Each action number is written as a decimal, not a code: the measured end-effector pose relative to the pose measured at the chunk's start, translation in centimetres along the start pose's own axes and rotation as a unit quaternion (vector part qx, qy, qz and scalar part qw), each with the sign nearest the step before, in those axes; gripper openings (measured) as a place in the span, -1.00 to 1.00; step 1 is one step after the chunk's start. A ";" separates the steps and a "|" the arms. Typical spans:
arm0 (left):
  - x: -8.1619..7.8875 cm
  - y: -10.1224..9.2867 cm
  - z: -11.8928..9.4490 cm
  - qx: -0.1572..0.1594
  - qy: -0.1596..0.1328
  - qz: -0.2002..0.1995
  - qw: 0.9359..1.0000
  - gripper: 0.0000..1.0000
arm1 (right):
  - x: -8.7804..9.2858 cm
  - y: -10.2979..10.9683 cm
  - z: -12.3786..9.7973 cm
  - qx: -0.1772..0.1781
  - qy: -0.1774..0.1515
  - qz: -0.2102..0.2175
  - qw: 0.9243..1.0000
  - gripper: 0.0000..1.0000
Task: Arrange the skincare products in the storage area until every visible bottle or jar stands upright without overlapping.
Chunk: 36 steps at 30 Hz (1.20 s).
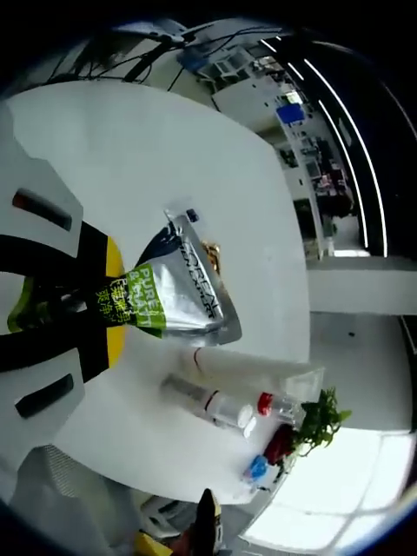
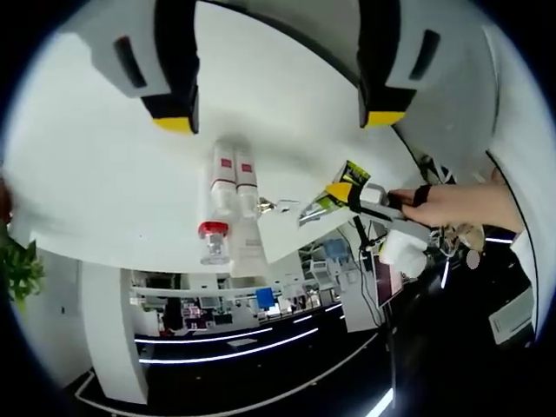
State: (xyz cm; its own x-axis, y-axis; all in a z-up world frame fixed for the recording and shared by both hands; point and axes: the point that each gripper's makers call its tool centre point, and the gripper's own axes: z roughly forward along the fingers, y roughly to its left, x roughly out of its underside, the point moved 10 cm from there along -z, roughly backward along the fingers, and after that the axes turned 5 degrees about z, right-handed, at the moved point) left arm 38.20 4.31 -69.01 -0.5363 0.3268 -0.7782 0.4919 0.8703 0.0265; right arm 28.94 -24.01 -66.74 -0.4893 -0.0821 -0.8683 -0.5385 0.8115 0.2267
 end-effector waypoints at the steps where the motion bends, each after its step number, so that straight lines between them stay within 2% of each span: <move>1: 0.0 -0.1 -0.2 0.000 -0.001 0.002 1.000 -0.76 | 0.0 0.0 0.0 -0.001 0.000 -0.001 1.000 0.51; 8: -0.4 -1.0 -1.6 0.010 -0.021 0.018 1.000 -0.75 | -0.1 0.2 0.0 -0.005 -0.003 -0.006 1.000 0.50; 14: -0.8 -1.8 -2.6 0.019 -0.038 0.050 0.998 -0.75 | -0.2 0.4 0.0 -0.011 -0.009 -0.011 1.000 0.51; 24: -0.8 -3.0 -3.9 0.036 -0.059 0.062 0.996 -0.75 | -0.7 1.1 0.0 -0.017 -0.012 -0.019 1.000 0.50; 27: -0.9 -3.4 -4.3 0.039 -0.064 0.077 0.994 -0.75 | -0.9 1.6 0.0 -0.022 -0.012 -0.023 0.999 0.49; 32: -1.3 -4.2 -5.2 0.050 -0.077 0.102 0.990 -0.75 | -2.0 3.2 0.5 -0.055 -0.049 0.021 0.997 0.46; 36: -1.3 -5.0 -5.9 0.059 -0.084 0.109 0.989 -0.75 | -3.0 4.7 1.3 -0.088 -0.079 0.052 0.992 0.40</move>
State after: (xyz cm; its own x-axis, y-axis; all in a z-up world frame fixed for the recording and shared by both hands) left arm 32.42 1.73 -64.40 -0.2914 0.4280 -0.8555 0.6649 0.7336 0.1405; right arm 28.78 -19.18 -63.67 -0.4422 0.1007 -0.8913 -0.6085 0.6964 0.3806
